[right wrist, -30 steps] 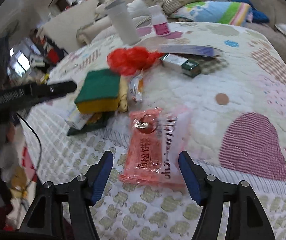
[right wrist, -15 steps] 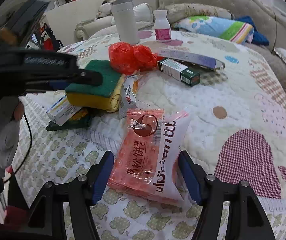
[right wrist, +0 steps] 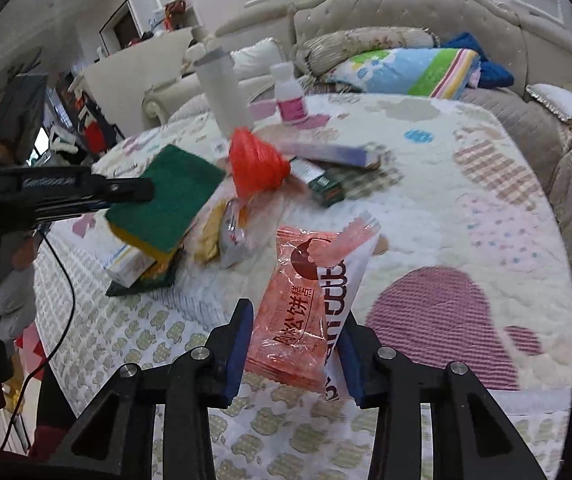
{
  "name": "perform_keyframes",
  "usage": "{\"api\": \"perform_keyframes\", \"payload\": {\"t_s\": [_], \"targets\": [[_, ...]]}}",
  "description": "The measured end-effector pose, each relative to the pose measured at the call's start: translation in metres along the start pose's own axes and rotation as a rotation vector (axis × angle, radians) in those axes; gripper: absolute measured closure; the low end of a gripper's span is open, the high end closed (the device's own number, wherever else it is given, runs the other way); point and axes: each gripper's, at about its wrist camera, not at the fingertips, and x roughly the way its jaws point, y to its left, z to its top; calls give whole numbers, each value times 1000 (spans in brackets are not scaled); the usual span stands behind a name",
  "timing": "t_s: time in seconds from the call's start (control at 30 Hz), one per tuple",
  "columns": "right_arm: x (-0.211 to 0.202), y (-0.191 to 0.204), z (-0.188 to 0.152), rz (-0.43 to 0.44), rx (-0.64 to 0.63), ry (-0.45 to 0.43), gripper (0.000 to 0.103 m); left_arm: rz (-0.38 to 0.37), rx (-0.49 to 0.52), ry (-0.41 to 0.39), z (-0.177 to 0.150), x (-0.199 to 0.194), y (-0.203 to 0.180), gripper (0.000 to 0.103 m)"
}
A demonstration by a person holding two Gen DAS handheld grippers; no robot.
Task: Collect trash
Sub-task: 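Grasp the pink snack wrapper with the right tool while the left tool grasps the green-yellow sponge, then carry wrapper and sponge over the black bin and open the right tool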
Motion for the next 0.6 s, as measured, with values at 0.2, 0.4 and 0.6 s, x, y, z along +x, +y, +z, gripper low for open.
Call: {"api": "perform_keyframes", "payload": {"t_s": [0.2,0.4,0.6], "targets": [[-17,-6,4,-17,13,-33,64,-36,41,-28,-2,-14,-23,87],[-28,-15,0,-33,29,-46,64,-53,90,-21,-9,-11,-50,87],[-37,-30,-5,-57,63,-52,64,-67,126,-1,-16,-1,-70,88]]}}
